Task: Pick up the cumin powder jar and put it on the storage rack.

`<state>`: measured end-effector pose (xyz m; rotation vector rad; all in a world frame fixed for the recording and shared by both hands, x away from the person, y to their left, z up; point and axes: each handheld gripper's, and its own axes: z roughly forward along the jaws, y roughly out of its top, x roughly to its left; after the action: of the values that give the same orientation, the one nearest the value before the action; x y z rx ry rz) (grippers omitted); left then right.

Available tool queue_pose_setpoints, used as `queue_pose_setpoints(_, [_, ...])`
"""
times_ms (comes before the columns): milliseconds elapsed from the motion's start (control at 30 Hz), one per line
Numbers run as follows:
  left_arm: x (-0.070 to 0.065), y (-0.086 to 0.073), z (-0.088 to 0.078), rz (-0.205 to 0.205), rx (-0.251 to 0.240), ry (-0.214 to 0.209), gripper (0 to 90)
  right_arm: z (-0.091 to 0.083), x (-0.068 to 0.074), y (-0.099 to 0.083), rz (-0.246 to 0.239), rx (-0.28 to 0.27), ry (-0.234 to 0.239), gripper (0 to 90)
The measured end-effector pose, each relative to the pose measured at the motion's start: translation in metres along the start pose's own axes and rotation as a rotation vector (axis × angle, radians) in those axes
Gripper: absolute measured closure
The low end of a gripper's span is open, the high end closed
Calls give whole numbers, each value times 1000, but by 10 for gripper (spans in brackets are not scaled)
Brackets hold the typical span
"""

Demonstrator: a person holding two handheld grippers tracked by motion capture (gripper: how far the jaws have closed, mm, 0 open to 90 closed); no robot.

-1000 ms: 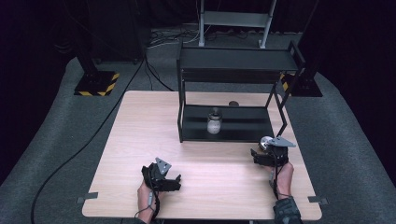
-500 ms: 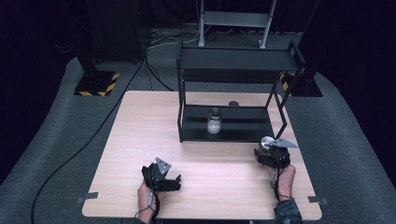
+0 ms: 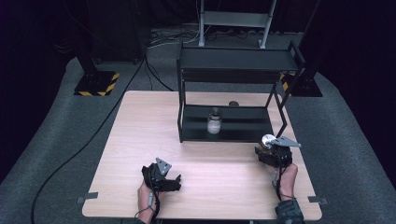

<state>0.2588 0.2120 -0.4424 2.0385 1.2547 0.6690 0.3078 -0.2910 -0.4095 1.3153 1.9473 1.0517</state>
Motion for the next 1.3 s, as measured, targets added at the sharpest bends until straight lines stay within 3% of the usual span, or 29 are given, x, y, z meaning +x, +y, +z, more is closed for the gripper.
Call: queue_pose_setpoints(1300, [1, 0, 0, -7, 1, -5, 4, 11, 0, 30, -30, 1, 36, 307])
